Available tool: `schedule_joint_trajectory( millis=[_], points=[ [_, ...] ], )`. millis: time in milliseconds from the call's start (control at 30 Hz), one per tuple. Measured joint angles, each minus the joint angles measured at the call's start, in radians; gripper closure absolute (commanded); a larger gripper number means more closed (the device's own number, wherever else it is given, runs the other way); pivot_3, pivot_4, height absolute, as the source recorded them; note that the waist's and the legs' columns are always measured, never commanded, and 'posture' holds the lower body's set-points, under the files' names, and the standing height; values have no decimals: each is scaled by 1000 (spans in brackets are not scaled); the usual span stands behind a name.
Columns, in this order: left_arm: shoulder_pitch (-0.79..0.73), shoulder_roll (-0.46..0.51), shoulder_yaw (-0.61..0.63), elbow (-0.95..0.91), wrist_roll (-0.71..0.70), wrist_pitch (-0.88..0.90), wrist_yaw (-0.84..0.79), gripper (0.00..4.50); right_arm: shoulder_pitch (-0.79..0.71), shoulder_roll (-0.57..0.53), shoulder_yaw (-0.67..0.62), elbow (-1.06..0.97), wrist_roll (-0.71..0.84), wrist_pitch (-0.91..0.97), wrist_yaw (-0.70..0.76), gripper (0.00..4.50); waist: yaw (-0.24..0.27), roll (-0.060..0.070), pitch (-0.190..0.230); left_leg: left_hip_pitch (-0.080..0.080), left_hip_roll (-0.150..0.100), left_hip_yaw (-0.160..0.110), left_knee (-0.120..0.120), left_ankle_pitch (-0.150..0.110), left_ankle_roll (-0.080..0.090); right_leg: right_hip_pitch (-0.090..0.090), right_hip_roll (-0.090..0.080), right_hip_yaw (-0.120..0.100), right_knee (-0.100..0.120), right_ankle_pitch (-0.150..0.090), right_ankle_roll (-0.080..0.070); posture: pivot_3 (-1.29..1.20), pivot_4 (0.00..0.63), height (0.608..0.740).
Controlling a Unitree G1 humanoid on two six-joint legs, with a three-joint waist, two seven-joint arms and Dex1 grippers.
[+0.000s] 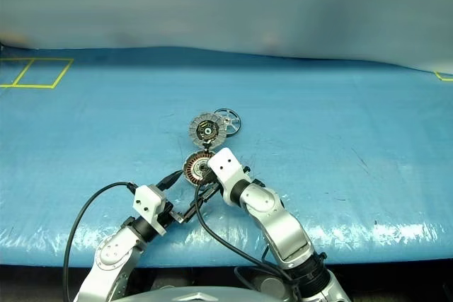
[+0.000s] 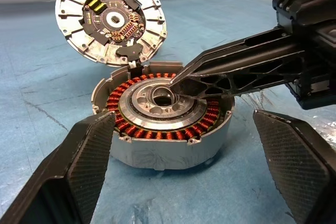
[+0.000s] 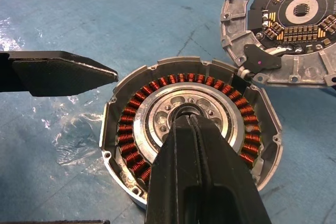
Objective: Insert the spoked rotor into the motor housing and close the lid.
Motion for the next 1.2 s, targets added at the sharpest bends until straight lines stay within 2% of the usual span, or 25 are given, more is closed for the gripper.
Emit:
schedule_joint_trajectory(
  millis=[767,1200],
  points=[
    [5,1,-3,0,0,4,2,0,-37,36,-24,88,-1,-51,1,4471,0,0,0,0,0,0,0,0,0,0,0,0,0,0,0,0,150,740],
    [4,1,-8,0,0,18,0,0,-79,-1,20,54,-14,42,31,4471,0,0,0,3,0,0,0,0,0,3,0,0,0,0,0,0,150,740]
  ],
)
